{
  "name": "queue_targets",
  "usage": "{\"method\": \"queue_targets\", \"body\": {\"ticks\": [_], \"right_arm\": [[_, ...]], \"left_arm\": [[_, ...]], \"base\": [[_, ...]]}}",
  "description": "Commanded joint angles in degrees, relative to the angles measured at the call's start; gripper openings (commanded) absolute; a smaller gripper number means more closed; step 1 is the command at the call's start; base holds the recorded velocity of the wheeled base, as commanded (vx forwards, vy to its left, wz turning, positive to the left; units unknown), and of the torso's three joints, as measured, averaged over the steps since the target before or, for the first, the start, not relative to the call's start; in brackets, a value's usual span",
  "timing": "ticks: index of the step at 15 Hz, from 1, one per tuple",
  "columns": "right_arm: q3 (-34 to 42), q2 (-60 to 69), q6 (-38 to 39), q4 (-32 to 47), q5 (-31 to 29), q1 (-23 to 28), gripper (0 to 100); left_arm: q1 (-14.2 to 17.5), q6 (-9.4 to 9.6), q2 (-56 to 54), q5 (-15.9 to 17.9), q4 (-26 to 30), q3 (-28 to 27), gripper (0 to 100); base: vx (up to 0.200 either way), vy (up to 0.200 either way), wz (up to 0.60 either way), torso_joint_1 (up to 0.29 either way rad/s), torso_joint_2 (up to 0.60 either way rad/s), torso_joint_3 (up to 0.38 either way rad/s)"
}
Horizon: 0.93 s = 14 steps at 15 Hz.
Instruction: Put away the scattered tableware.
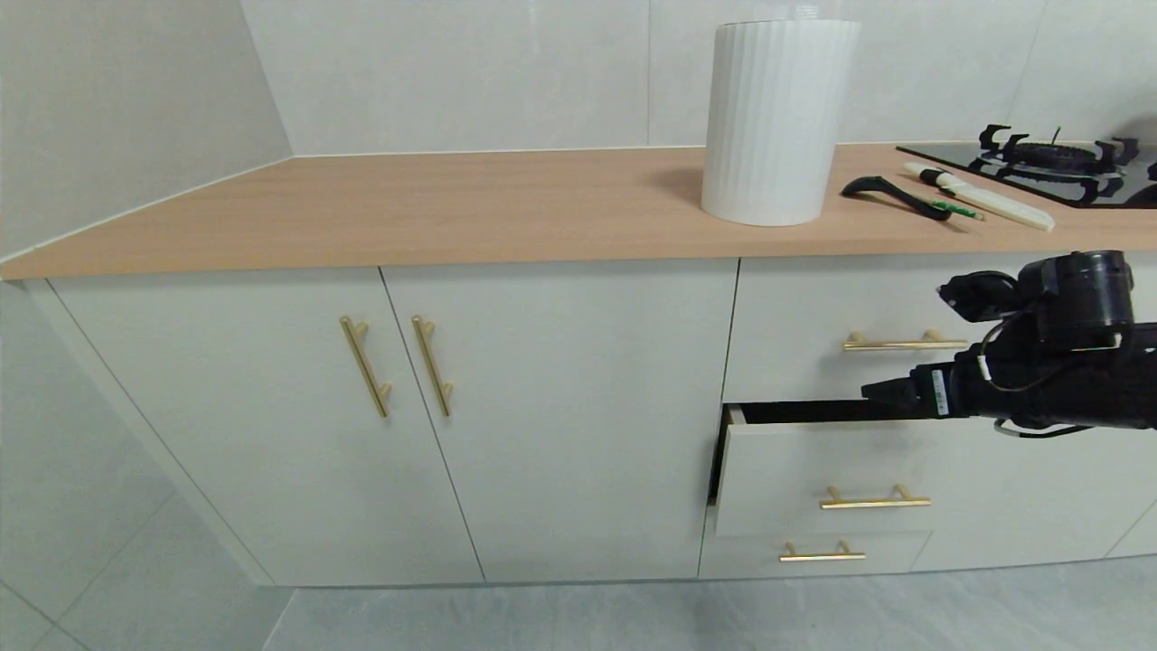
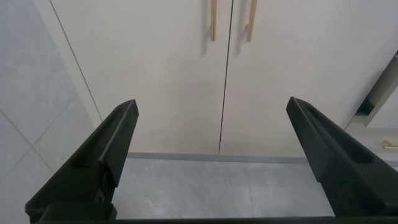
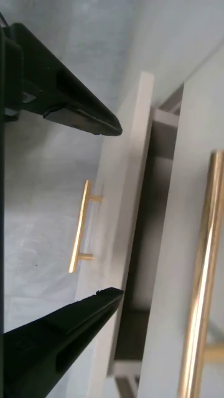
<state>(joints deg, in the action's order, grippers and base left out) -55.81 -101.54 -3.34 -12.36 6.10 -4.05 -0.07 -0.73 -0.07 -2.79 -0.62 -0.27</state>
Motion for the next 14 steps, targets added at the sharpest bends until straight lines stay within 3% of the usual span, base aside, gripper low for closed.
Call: {"method": "queue_targets", "body": {"ticks": [1,6,14], "right_arm": [[-4.22,-9.21,0.0,0.5,-0.38,-0.26,100],[-6.59,-16.41,0.09,-7.06,-3.11,0.18,100],[-7.82,-18.52,0.09,-6.01,-5.92,0.27,100]], "left_arm": [[-0.01,-0.06,0.07,-0.11,-0.08,0.0,100],[-0.01,-0.06,0.07,-0.02,-0.08,0.0,100],[-0.01,-0.06,0.07,-0.02,-0.08,0.0,100]], "base": [[0.0,0.0,0.0,0.0,0.0,0.0],[0.0,0.0,0.0,0.0,0.0,0.0],[0.0,0.0,0.0,0.0,0.0,0.0]]}}
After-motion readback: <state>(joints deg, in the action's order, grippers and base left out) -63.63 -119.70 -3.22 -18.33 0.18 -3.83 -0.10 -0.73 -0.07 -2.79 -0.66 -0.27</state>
